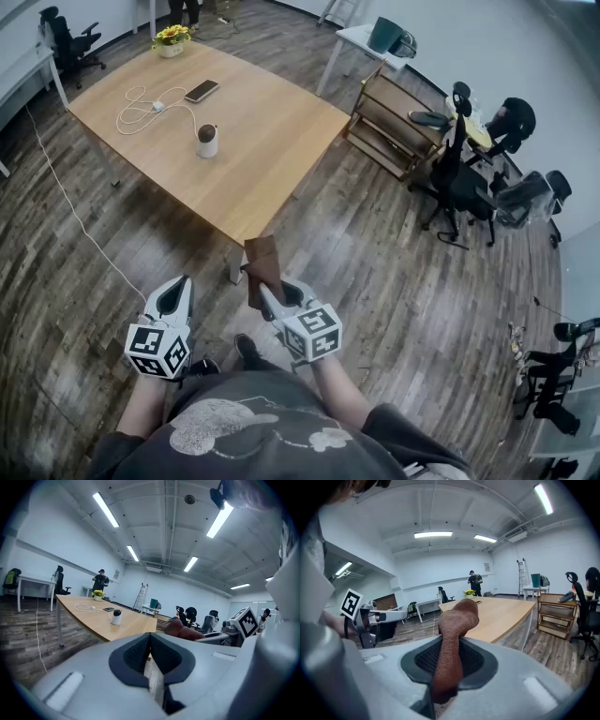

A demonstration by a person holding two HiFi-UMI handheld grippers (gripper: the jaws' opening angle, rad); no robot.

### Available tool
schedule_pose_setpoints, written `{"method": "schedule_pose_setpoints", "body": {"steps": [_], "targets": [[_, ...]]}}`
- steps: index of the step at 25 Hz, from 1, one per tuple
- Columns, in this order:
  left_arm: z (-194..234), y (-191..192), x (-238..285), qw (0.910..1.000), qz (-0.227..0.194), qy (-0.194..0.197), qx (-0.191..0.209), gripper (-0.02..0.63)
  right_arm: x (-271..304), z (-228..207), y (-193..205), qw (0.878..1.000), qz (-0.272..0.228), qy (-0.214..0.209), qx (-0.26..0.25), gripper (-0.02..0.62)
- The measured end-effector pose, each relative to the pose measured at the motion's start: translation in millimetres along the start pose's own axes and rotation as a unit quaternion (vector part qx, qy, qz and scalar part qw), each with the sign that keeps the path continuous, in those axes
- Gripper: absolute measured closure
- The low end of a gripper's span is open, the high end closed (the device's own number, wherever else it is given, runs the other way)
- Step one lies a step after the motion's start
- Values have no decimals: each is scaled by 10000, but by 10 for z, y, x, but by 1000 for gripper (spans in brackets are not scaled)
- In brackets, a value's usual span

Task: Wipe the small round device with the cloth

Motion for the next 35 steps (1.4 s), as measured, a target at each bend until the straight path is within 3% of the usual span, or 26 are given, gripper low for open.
{"method": "schedule_pose_setpoints", "body": {"steps": [17, 35], "targets": [[-58, 5, 200, 9996, 122, -268, -55, 587, 50, -362, 89, 9993, 26, -20, 361, 525], [-122, -150, 367, 9923, -142, -1231, -38, 587, 314, -889, -98, 9968, 34, -753, 267, 523]]}}
Point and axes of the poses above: the fingertips, and each gripper's own axes: x forward along the fingers, z to its left, y out of its underside, the point moved 3 cm from there along -x, backward along the fingers, and after that the axes turned 9 degrees about -y, right-handed, at the moved point
